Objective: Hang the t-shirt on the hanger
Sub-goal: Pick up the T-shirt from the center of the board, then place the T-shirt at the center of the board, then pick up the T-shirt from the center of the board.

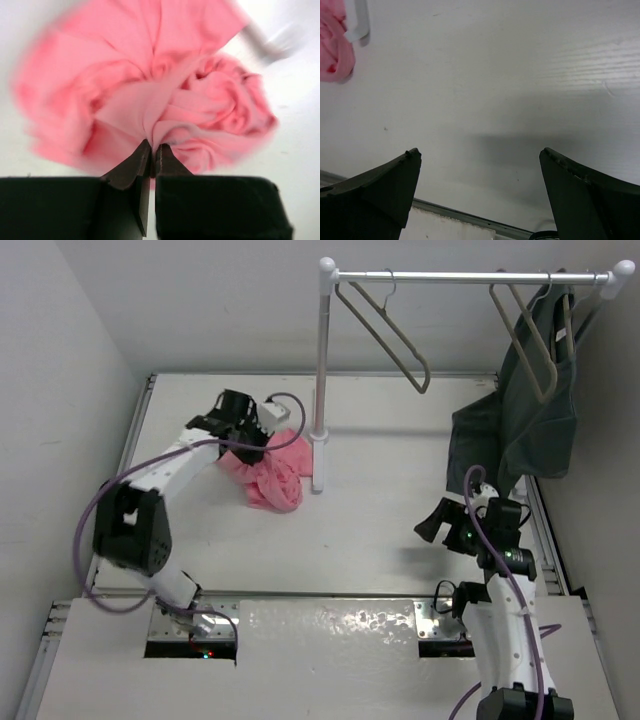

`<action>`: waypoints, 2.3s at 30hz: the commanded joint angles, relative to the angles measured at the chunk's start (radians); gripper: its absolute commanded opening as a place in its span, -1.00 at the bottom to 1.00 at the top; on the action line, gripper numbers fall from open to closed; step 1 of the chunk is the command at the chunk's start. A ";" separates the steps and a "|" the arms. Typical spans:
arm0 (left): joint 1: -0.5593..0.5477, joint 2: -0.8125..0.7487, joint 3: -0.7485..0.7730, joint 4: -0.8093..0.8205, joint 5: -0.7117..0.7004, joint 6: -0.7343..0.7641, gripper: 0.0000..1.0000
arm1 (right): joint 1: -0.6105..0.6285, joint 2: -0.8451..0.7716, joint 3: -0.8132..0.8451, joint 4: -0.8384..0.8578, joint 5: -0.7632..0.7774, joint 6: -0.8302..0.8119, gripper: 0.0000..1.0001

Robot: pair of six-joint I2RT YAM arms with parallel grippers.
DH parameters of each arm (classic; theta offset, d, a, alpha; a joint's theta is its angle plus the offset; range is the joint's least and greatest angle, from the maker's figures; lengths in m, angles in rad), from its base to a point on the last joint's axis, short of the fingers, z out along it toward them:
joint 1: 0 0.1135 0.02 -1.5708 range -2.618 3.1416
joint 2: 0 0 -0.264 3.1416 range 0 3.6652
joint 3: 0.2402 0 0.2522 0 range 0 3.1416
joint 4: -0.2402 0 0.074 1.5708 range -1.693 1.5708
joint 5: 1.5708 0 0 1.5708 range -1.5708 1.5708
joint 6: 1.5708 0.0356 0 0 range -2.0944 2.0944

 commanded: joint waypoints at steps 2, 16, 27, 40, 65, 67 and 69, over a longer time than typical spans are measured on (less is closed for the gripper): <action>0.003 -0.325 0.174 -0.075 0.191 0.010 -1.00 | 0.034 0.004 0.116 -0.001 -0.121 -0.112 0.97; -0.028 -0.504 0.391 -0.274 0.439 0.028 -1.00 | 0.116 0.117 0.357 0.052 -0.166 -0.095 0.97; -0.262 -0.561 -0.130 -0.548 0.482 0.407 0.26 | 0.151 0.102 0.258 0.032 -0.141 -0.034 0.95; -0.049 -0.156 -0.123 -0.026 0.183 0.040 0.45 | 0.755 0.576 0.156 0.472 0.270 0.183 0.34; -0.045 -0.447 -0.514 -0.130 0.251 0.367 -0.73 | 0.834 1.208 0.667 0.500 0.390 -0.072 -1.00; -0.045 -0.501 -0.524 -0.231 0.251 0.446 -0.48 | 0.843 1.176 0.682 0.502 0.390 -0.139 -1.00; -0.045 -0.580 -0.510 -0.285 0.252 0.480 -0.03 | 0.858 1.133 0.695 0.503 0.390 -0.190 -1.00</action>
